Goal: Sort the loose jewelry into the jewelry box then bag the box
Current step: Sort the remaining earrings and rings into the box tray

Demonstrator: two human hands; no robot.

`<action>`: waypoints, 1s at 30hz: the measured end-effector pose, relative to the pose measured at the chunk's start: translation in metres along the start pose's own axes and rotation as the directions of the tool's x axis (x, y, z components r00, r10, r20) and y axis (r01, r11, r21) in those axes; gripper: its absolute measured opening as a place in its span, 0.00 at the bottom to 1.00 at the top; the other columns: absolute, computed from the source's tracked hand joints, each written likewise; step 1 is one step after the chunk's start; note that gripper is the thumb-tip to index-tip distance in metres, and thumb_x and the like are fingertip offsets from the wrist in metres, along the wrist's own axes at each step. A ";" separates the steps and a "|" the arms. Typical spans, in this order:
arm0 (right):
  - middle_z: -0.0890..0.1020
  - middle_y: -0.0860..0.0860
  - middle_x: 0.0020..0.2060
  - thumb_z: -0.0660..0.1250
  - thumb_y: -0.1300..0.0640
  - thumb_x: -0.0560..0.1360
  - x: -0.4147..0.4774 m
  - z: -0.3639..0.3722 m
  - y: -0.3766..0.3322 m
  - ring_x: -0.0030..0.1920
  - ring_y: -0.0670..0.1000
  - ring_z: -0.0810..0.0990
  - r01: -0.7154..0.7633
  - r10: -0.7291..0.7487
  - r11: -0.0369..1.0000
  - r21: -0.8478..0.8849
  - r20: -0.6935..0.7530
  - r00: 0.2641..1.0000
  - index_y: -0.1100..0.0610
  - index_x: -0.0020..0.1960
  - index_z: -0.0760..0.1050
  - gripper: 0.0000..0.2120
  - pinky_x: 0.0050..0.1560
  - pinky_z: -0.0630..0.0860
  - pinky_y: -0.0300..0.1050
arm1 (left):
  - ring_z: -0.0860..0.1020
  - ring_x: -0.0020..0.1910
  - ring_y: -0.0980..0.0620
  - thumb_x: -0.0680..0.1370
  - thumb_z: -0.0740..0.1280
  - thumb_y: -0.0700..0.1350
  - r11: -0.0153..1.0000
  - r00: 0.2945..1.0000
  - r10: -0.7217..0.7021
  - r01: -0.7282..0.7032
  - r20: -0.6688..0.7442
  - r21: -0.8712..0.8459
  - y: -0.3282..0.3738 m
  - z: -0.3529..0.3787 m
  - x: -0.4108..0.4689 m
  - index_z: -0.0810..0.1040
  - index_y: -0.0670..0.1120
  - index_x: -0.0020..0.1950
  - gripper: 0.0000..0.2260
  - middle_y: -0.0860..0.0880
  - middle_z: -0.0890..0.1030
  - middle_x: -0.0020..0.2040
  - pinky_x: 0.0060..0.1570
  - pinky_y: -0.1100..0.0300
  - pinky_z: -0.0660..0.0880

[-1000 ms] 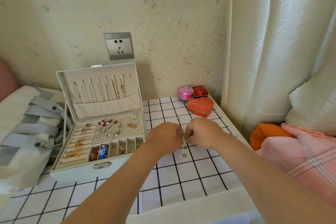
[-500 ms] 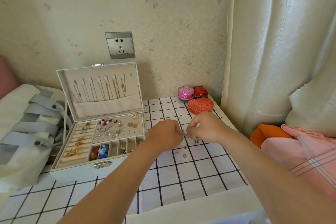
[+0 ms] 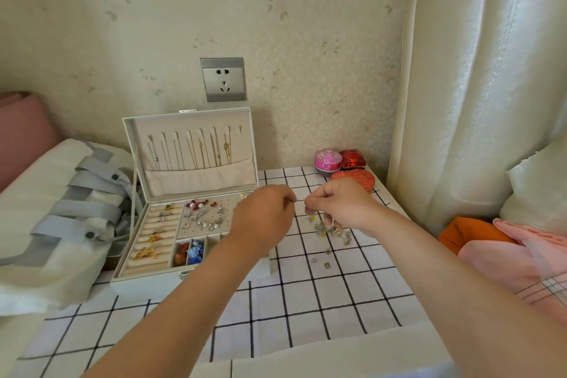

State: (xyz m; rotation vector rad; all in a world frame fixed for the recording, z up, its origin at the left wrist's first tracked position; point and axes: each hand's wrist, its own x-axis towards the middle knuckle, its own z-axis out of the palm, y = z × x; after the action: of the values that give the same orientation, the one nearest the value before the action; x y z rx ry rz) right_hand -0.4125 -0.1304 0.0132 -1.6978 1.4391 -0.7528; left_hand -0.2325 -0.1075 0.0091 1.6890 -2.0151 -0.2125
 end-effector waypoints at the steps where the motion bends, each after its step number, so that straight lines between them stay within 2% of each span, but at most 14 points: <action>1: 0.86 0.49 0.35 0.72 0.55 0.76 0.002 0.005 -0.007 0.27 0.47 0.76 0.026 -0.026 1.000 -0.012 0.000 1.000 0.54 0.42 0.85 0.06 0.27 0.71 0.39 | 0.78 0.50 0.56 0.80 0.62 0.49 1.000 1.000 -0.017 0.017 -0.025 0.002 -0.006 -0.008 -0.003 0.80 0.57 0.56 0.09 0.58 0.82 0.52 0.48 0.58 0.76; 4: 0.87 0.46 0.39 0.72 0.57 0.75 0.008 0.028 -0.030 0.26 0.43 0.75 0.112 -0.112 0.993 -0.037 -0.003 0.994 0.54 0.42 0.86 0.05 0.29 0.73 0.37 | 0.78 0.49 0.56 0.80 0.63 0.50 0.999 0.996 -0.051 0.051 -0.072 0.006 -0.029 -0.032 -0.011 0.79 0.57 0.57 0.09 0.59 0.81 0.52 0.47 0.58 0.76; 6: 0.87 0.46 0.39 0.74 0.57 0.74 0.013 0.048 -0.044 0.28 0.38 0.76 0.168 -0.168 0.984 -0.057 0.010 0.986 0.54 0.43 0.86 0.03 0.33 0.74 0.36 | 0.78 0.47 0.58 0.80 0.64 0.50 0.997 0.993 -0.076 0.076 -0.088 -0.001 -0.047 -0.047 -0.018 0.79 0.58 0.56 0.07 0.60 0.81 0.50 0.46 0.59 0.77; 9: 0.86 0.42 0.40 0.75 0.53 0.73 0.020 0.077 -0.061 0.41 0.38 0.82 0.253 -0.245 0.951 -0.179 0.065 0.967 0.50 0.44 0.86 0.02 0.48 0.77 0.39 | 0.78 0.45 0.59 0.79 0.66 0.50 0.993 0.990 -0.117 0.114 -0.082 -0.040 -0.074 -0.066 -0.026 0.79 0.58 0.54 0.05 0.60 0.81 0.47 0.47 0.57 0.78; 11: 0.85 0.41 0.41 0.74 0.51 0.74 0.021 0.091 -0.070 0.45 0.40 0.82 0.294 -0.281 0.918 -0.265 0.087 0.956 0.48 0.44 0.85 0.02 0.51 0.78 0.43 | 0.77 0.43 0.60 0.79 0.67 0.49 0.988 0.988 -0.140 0.134 -0.070 -0.077 -0.091 -0.075 -0.032 0.79 0.58 0.51 0.04 0.61 0.81 0.44 0.47 0.57 0.78; 15: 0.82 0.38 0.41 0.73 0.52 0.75 0.018 0.105 -0.080 0.46 0.39 0.80 0.345 -0.316 0.865 -0.363 0.139 0.938 0.48 0.46 0.85 0.02 0.52 0.77 0.41 | 0.77 0.40 0.62 0.78 0.69 0.48 0.959 0.982 -0.187 0.179 -0.018 -0.218 -0.120 -0.086 -0.036 0.80 0.58 0.47 0.04 0.60 0.81 0.43 0.44 0.60 0.76; 18: 0.80 0.39 0.44 0.74 0.52 0.74 0.018 0.112 -0.082 0.46 0.40 0.79 0.373 -0.329 0.837 -0.400 0.175 0.928 0.47 0.43 0.84 0.02 0.54 0.77 0.46 | 0.77 0.40 0.63 0.77 0.70 0.48 0.939 0.981 -0.195 0.189 0.010 -0.286 -0.131 -0.091 -0.036 0.81 0.58 0.46 0.04 0.59 0.82 0.43 0.43 0.64 0.72; 21: 0.79 0.41 0.43 0.74 0.51 0.74 0.020 0.116 -0.084 0.46 0.41 0.78 0.368 -0.310 0.822 -0.435 0.200 0.929 0.47 0.43 0.85 0.01 0.54 0.78 0.48 | 0.80 0.40 0.60 0.77 0.71 0.46 0.900 0.979 -0.204 0.199 0.029 -0.387 -0.137 -0.097 -0.037 0.83 0.57 0.47 0.04 0.56 0.83 0.42 0.45 0.61 0.76; 23: 0.79 0.38 0.40 0.74 0.51 0.74 0.020 0.116 -0.087 0.45 0.39 0.78 0.359 -0.288 0.825 -0.436 0.222 0.932 0.47 0.45 0.85 0.01 0.54 0.77 0.46 | 0.82 0.38 0.55 0.76 0.72 0.46 0.864 0.973 -0.224 0.226 0.059 -0.449 -0.138 -0.101 -0.039 0.84 0.56 0.47 0.04 0.54 0.84 0.42 0.46 0.60 0.79; 25: 0.79 0.35 0.39 0.74 0.52 0.74 0.020 0.115 -0.089 0.45 0.37 0.78 0.345 -0.266 0.830 -0.438 0.233 0.935 0.46 0.45 0.85 0.01 0.54 0.77 0.42 | 0.82 0.35 0.55 0.76 0.72 0.45 0.834 0.968 -0.240 0.245 0.074 -0.494 -0.140 -0.104 -0.039 0.83 0.55 0.49 0.05 0.53 0.84 0.42 0.45 0.59 0.80; 30: 0.84 0.38 0.43 0.72 0.51 0.76 0.027 0.111 -0.092 0.47 0.37 0.80 0.289 -0.235 0.892 -0.347 0.190 0.953 0.45 0.47 0.85 0.03 0.55 0.77 0.41 | 0.80 0.33 0.57 0.75 0.74 0.45 0.779 0.963 -0.262 0.249 0.063 -0.575 -0.140 -0.113 -0.037 0.83 0.52 0.47 0.03 0.52 0.85 0.42 0.43 0.61 0.79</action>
State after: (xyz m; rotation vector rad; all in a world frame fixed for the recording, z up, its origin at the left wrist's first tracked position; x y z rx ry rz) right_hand -0.2665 -0.1310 0.0315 -2.2256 1.3244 -0.5020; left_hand -0.0532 -0.0810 0.0371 1.5298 -1.4730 -0.8158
